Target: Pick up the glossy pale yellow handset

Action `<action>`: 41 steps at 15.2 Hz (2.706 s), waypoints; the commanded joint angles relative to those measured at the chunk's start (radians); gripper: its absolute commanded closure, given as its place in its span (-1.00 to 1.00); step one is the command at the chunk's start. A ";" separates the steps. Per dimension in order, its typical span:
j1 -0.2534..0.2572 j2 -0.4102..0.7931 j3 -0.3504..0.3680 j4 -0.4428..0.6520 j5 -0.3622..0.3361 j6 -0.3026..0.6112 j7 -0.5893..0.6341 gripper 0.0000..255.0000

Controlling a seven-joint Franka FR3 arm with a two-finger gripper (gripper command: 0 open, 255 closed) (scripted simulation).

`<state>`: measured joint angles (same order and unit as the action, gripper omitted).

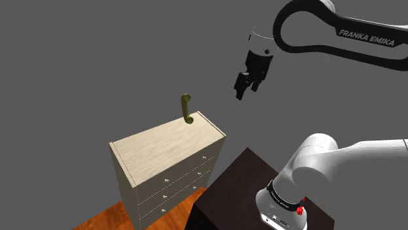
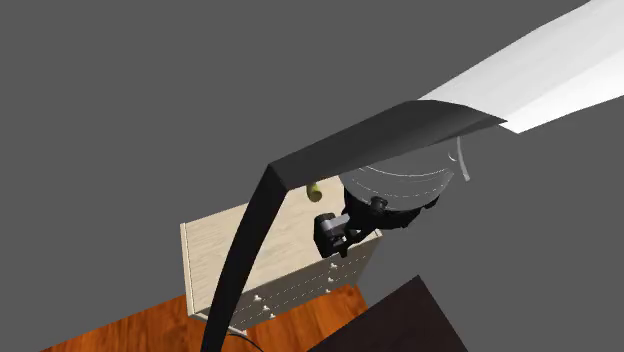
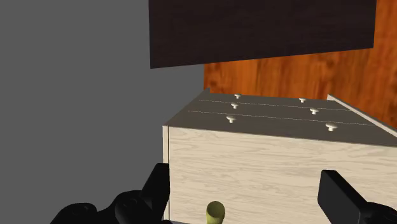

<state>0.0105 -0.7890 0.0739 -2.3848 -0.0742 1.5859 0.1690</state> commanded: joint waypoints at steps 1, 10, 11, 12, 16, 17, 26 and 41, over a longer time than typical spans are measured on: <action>0.000 0.000 0.000 0.000 0.000 0.000 0.000 -1.00; -0.035 0.111 -0.016 -0.208 -0.046 0.454 0.041 -1.00; -0.041 0.135 -0.018 -0.222 -0.053 0.507 0.047 -1.00; -0.047 0.161 -0.019 -0.234 -0.060 0.560 0.054 -1.00; -0.077 0.286 -0.019 -0.261 -0.097 0.773 0.086 -1.00; -0.087 0.322 -0.018 -0.263 -0.109 0.825 0.097 -1.00; -0.213 0.695 0.019 -0.172 -0.327 1.239 0.285 -1.00; -0.047 1.277 -0.293 0.312 -0.963 1.567 0.930 -1.00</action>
<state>-0.0574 0.4668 -0.1919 -2.0889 -1.0171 3.1356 1.0692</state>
